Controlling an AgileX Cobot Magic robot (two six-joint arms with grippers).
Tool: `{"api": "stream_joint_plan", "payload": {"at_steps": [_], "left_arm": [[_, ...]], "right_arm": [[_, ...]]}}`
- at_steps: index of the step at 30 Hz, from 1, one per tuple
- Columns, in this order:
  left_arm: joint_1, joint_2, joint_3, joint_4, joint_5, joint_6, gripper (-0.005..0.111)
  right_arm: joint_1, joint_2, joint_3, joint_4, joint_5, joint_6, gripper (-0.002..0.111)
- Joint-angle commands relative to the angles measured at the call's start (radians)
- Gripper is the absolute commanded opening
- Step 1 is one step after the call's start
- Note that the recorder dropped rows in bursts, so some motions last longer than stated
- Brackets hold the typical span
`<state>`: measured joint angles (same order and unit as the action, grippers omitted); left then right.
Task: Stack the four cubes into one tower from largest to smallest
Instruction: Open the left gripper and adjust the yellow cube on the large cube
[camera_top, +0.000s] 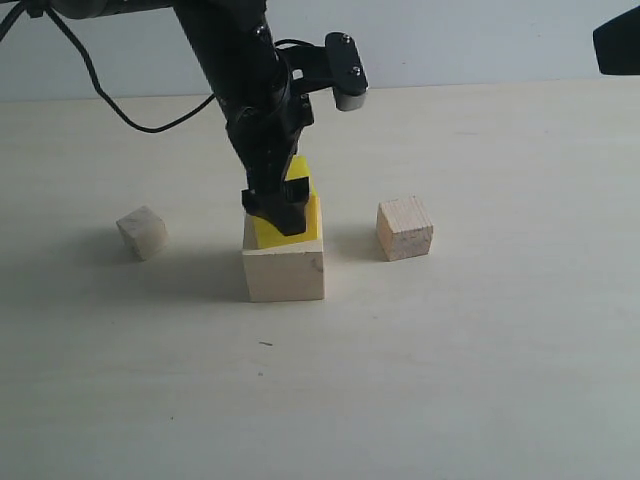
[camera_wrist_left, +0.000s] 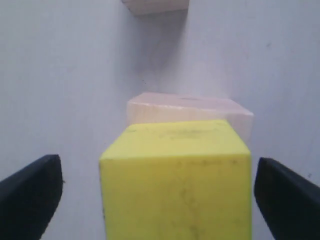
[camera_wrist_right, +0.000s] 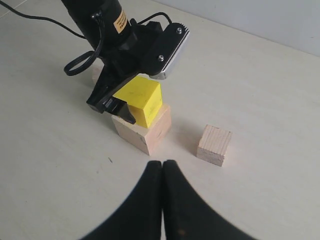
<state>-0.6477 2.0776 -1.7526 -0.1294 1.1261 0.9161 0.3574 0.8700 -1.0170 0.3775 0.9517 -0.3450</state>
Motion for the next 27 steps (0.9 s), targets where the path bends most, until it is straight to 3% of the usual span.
{"api": "stream_joint_plan", "payload": {"at_steps": [1,10,27], "left_arm": [[0.003,0.0,-0.006,-0.002,0.085,0.077,0.105],[0.003,0.0,-0.006,0.123,0.095,0.109,0.105],[0.003,0.0,-0.006,0.129,0.072,0.089,0.105]], "right_arm": [[-0.005,-0.007,0.006,0.007,0.0,-0.006,0.0],[-0.005,-0.007,0.006,0.007,0.0,-0.008,0.0],[-0.005,-0.007,0.006,0.007,0.0,-0.01,0.0]]}}
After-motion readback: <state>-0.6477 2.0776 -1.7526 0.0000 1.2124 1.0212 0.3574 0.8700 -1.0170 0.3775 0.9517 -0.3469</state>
